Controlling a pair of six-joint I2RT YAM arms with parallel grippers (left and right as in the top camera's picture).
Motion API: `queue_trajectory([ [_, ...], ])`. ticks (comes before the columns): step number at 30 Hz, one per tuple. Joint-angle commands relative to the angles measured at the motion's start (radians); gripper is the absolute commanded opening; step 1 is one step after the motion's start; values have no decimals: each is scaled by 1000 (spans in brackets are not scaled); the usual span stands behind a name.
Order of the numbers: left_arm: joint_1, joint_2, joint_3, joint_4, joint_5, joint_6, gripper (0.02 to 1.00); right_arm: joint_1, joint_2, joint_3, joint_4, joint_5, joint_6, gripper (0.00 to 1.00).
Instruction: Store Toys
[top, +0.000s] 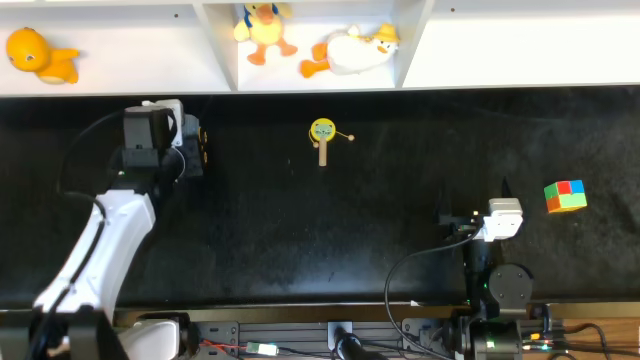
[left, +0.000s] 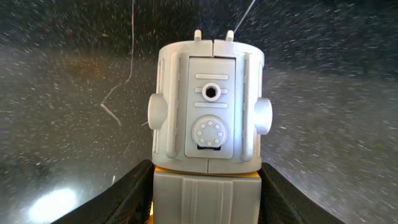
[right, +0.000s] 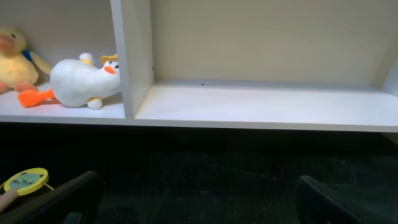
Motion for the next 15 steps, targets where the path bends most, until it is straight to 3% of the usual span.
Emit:
queue_trajectory([
  [1, -2, -101, 1, -31, -23, 21, 325, 6, -8, -13, 4, 6, 4, 996],
  [15, 9, -210, 18, -8, -40, 17, 303, 6, -8, -13, 4, 6, 4, 996],
])
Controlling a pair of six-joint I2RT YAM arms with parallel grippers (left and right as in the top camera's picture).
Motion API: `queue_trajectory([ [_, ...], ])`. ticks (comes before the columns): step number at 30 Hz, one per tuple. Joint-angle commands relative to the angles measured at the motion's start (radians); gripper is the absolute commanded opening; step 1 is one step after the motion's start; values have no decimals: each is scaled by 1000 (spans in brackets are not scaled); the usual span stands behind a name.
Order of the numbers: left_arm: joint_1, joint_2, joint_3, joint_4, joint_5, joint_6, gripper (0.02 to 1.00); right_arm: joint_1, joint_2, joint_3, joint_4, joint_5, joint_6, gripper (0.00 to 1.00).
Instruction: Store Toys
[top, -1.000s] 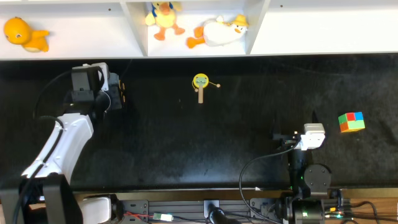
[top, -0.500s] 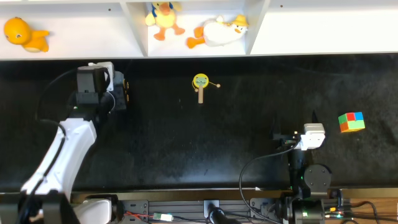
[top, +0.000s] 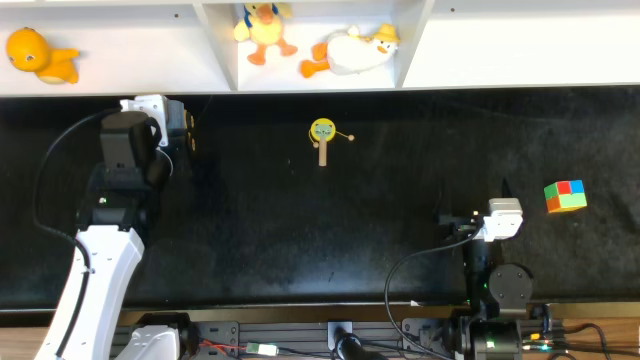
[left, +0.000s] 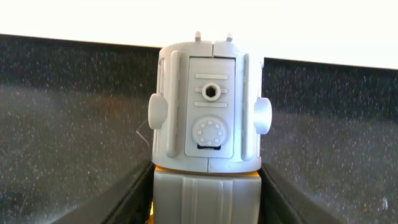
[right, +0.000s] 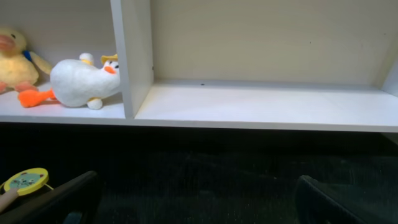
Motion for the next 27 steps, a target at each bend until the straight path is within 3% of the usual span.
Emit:
queue_trajectory([
  [1, 7, 0, 28, 8, -14, 15, 301, 6, -8, -13, 5, 7, 4, 996],
  [27, 10, 409, 425, 86, -15, 15, 281, 6, -8, -13, 5, 7, 4, 996],
])
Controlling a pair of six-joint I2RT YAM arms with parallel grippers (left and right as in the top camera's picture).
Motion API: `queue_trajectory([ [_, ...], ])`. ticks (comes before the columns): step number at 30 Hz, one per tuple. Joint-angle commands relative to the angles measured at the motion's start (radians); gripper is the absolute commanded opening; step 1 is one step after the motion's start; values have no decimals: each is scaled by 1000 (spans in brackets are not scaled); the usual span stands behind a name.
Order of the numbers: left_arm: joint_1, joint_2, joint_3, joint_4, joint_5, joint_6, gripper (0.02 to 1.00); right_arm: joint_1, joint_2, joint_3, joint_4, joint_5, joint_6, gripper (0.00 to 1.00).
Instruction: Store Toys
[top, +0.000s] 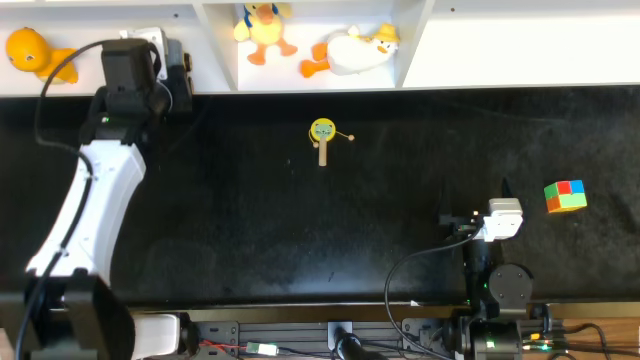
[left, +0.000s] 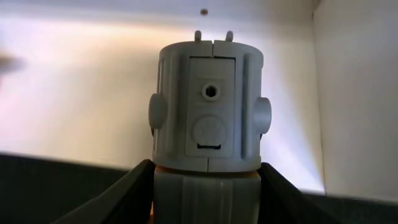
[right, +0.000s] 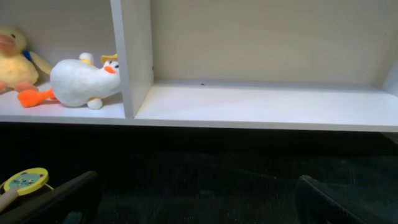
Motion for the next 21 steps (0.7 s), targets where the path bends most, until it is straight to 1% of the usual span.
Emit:
queue_trajectory([
  [1, 11, 27, 53, 33, -12, 16, 279, 6, -8, -13, 4, 6, 4, 993],
  [13, 50, 108, 101, 62, -9, 15, 279, 6, -8, -13, 4, 6, 4, 993],
  [21, 51, 150, 129, 76, 4, 15, 281, 6, -8, -13, 4, 6, 4, 993],
])
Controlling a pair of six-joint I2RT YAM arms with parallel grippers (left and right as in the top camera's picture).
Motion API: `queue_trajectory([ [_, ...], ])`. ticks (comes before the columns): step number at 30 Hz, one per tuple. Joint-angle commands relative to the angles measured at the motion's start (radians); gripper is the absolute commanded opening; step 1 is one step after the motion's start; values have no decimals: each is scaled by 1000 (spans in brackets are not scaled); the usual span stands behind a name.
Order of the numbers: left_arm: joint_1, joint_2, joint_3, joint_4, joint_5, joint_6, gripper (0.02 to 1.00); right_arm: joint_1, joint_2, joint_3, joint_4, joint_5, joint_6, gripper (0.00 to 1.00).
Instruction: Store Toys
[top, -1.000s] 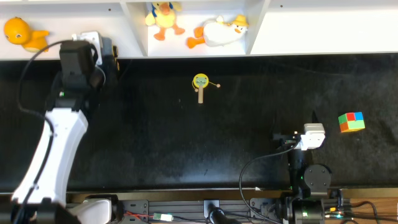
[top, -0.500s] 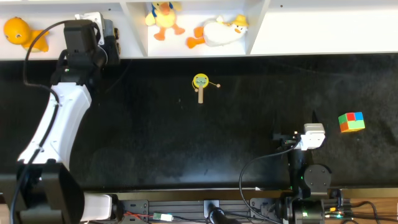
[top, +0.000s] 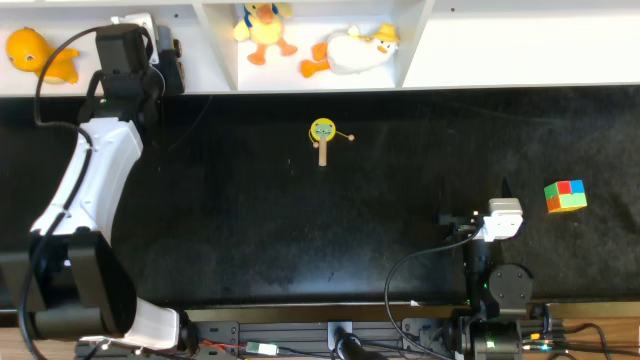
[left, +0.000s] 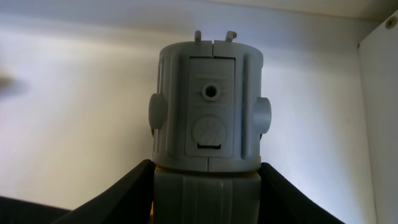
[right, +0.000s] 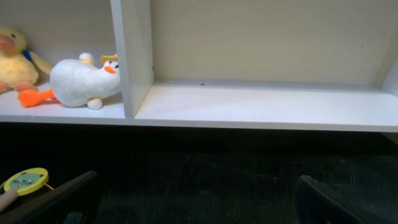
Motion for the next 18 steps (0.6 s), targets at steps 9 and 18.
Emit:
queue_trajectory([
  [9, 5, 24, 51, 24, 11, 15, 281, 6, -8, -13, 5, 6, 4, 993],
  [18, 5, 51, 51, 57, 33, 15, 281, 6, -8, -13, 5, 6, 4, 993],
])
